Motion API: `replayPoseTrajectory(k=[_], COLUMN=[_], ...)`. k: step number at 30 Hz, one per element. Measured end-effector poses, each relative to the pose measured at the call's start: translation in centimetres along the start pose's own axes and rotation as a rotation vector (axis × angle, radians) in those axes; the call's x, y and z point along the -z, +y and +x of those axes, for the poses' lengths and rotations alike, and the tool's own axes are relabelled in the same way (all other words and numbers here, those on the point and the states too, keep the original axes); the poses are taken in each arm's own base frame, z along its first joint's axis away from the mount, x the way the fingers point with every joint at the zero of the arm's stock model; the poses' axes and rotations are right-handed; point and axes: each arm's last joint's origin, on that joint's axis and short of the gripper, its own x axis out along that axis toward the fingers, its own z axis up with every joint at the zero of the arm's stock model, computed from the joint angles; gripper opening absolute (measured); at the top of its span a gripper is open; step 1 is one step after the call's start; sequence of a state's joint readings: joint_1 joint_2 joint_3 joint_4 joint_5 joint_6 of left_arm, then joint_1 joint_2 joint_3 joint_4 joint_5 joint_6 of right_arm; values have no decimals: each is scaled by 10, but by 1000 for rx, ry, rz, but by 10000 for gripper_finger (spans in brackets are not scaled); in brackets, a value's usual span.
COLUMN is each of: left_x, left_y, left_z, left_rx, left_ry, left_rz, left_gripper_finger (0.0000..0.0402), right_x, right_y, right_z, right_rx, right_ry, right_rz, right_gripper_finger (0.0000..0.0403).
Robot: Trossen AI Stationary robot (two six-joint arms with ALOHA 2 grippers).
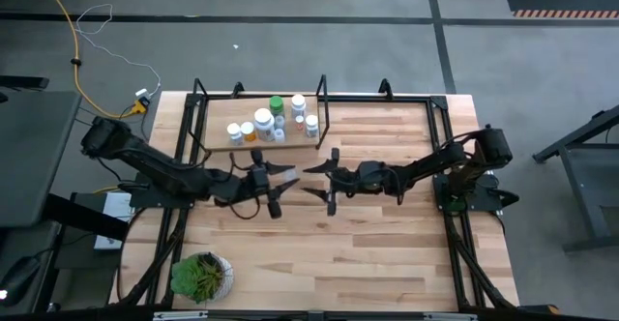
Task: Pick and place medicine bottles onto shelf by color
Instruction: Adjust the small green pill bottle on the shelf
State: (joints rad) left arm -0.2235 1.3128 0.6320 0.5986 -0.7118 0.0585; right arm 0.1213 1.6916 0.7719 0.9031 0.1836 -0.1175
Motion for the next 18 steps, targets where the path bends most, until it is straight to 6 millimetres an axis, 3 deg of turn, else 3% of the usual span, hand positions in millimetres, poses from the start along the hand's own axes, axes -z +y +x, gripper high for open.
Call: replayPoseTrajectory(k=[6,10,18], left_x=[-6,2,22], left_y=[10,23,42], left_z=[-29,-46,-51], left_rx=[32,85,119], left_ry=[-124,-256,-445], left_rz=[-75,-186,-431], left_gripper_finger=[140,140,140], right_x=[5,4,17], right_y=[-5,-5,4], right_z=[-1,0,19], right_rx=[11,-27,-121], right_ry=[90,63,-223], right_rz=[-14,-6,25], right_gripper_finger=[223,223,223])
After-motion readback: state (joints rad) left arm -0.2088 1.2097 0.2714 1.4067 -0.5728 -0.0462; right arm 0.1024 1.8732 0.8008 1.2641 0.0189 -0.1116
